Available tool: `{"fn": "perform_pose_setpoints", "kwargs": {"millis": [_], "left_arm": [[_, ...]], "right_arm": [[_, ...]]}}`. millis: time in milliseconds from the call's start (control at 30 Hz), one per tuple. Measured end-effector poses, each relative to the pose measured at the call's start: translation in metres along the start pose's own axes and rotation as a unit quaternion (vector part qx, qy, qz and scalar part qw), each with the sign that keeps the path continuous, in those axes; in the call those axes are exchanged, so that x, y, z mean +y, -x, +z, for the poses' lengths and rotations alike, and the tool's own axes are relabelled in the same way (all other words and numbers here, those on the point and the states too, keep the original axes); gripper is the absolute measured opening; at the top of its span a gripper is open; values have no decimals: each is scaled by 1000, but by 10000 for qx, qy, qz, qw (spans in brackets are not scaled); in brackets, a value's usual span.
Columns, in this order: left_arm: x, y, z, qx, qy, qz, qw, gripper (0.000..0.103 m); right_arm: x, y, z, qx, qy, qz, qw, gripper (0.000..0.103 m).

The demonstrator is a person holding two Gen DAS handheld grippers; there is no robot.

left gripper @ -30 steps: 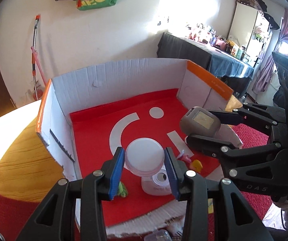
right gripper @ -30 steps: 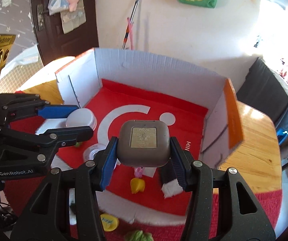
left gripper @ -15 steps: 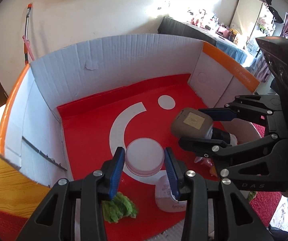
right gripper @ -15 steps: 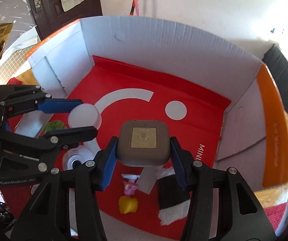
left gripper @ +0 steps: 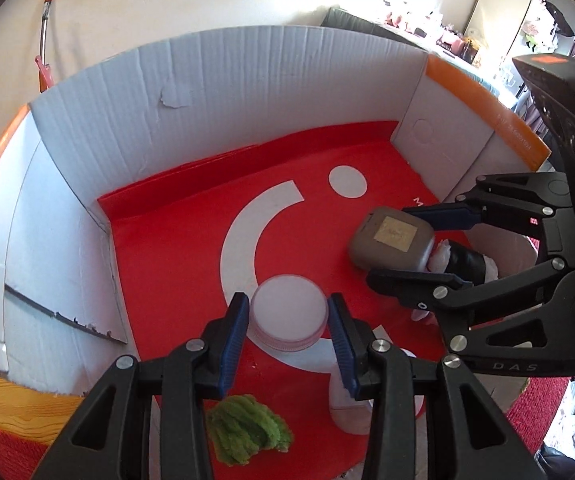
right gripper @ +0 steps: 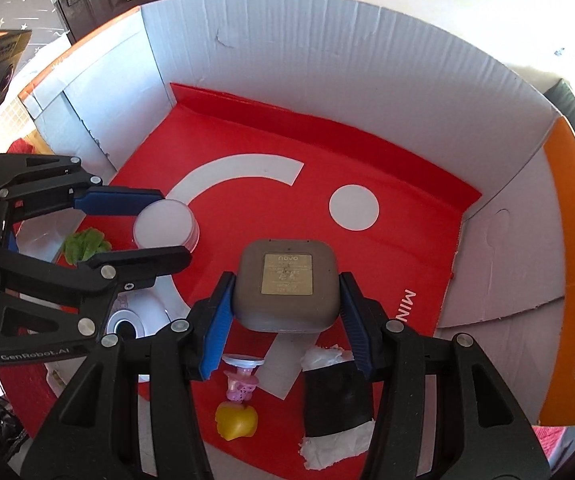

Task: Organize objects
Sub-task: 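Lower and open left gripper on white jar while right gripper releases grey case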

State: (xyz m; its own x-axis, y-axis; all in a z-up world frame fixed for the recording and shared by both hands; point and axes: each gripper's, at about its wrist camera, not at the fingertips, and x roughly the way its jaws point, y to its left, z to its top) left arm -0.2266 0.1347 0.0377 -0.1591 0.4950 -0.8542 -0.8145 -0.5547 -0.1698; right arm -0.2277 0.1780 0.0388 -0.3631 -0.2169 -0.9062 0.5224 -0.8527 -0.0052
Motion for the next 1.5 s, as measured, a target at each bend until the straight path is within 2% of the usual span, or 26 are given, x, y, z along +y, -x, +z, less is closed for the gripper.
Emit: {"fn": "perform_pose_setpoints", "kwargs": {"millis": [700,1000,1067,1500], "left_arm": [[-13,-4,3,238,-271,41,9993,43],[-18,-6,6,241,-268,25,9993,43],[-10,-6,4,241,-266,17,9994,43],[-8,1,0,238,-212,-29,9995,45]], "right_arm": [[3,1,-7,353,102,25,9993,50],[6,8,-9,341,96,17,9994,50],[16,-1,-21,340,100,11,9994,50],[27,7,-31,354,115,-5,9993,50]]}}
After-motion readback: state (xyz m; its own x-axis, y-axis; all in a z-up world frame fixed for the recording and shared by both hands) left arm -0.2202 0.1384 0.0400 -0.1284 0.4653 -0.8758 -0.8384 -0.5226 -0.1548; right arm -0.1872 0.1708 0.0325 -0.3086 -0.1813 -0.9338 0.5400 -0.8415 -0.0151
